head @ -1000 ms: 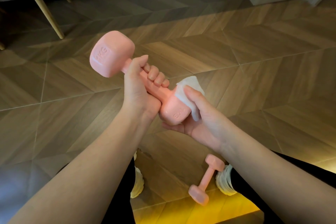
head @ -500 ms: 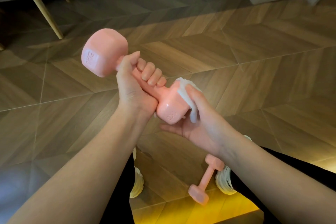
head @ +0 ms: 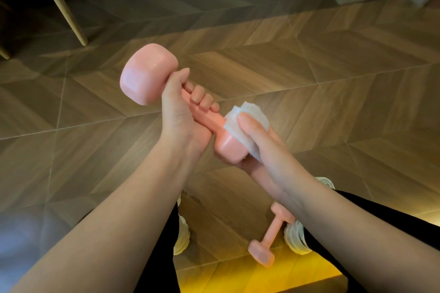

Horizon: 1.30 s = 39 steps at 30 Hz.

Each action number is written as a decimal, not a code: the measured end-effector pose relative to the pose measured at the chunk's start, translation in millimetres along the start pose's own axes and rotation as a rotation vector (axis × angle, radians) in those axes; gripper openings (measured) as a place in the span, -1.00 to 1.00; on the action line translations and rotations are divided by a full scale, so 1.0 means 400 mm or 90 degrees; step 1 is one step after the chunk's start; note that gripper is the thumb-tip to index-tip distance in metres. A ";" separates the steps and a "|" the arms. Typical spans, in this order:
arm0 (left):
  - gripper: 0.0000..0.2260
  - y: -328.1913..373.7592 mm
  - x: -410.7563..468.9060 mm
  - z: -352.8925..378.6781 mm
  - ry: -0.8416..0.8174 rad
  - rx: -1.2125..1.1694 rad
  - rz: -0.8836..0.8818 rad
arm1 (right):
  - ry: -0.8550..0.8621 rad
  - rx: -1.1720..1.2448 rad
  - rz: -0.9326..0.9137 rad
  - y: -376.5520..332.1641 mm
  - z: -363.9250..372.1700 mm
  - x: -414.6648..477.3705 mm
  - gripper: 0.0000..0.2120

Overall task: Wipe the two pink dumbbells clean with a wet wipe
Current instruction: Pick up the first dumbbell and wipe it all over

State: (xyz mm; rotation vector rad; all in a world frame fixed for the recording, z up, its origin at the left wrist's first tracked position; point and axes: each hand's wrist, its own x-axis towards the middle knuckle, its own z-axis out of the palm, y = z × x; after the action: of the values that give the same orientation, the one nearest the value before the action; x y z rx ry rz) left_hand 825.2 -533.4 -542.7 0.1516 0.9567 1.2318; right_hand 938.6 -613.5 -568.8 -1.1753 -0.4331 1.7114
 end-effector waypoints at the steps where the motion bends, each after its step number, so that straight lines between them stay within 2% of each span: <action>1: -0.66 0.001 0.000 0.000 -0.001 0.002 0.004 | -0.003 0.021 0.008 0.000 0.002 -0.001 -0.48; 6: -0.65 0.002 -0.002 0.000 -0.011 0.009 0.004 | -0.077 0.101 0.068 0.001 -0.001 -0.009 -0.52; 10: -0.66 -0.003 -0.006 0.002 -0.029 0.020 0.000 | -0.098 0.078 0.065 0.002 0.000 -0.008 -0.59; 12: -0.66 -0.005 -0.005 0.004 -0.031 0.012 -0.005 | -0.066 0.044 0.049 0.001 0.000 -0.004 -0.48; 16: -0.66 -0.003 -0.002 0.005 -0.027 0.007 0.018 | 0.043 -0.078 0.006 0.002 -0.004 0.001 -0.09; 18: -0.66 -0.001 -0.002 0.004 -0.029 0.013 0.029 | 0.065 -0.105 -0.024 0.008 -0.009 -0.003 0.01; 21: -0.66 0.001 -0.001 -0.001 -0.030 0.013 0.031 | 0.070 -0.141 -0.133 0.017 -0.021 -0.009 -0.11; 24: -0.66 0.001 -0.001 -0.001 -0.028 0.010 0.026 | 0.054 -0.274 -0.269 0.013 -0.026 -0.010 -0.42; 26: -0.65 0.002 0.001 -0.002 -0.028 0.008 0.024 | 0.043 -0.276 -0.258 0.009 -0.019 -0.012 -0.55; 29: -0.66 0.004 0.003 -0.004 -0.035 0.011 0.026 | 0.064 -0.224 -0.214 0.011 -0.015 -0.008 -0.52; 33: -0.66 0.001 0.003 -0.002 -0.039 0.018 0.026 | 0.161 -0.213 -0.174 0.011 -0.018 -0.003 -0.40; 35: -0.66 -0.001 0.002 0.000 -0.036 0.021 0.025 | 0.191 -0.214 -0.174 0.007 -0.017 -0.003 -0.45; 39: -0.66 -0.003 0.003 0.001 -0.035 0.026 0.026 | 0.196 -0.219 -0.148 0.001 -0.012 -0.013 -0.40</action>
State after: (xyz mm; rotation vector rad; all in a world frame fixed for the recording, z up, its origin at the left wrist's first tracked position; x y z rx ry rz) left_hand 826.6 -532.5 -543.8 0.2370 0.9356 1.2392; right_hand 942.9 -619.3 -568.6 -1.5427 -0.6619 1.2611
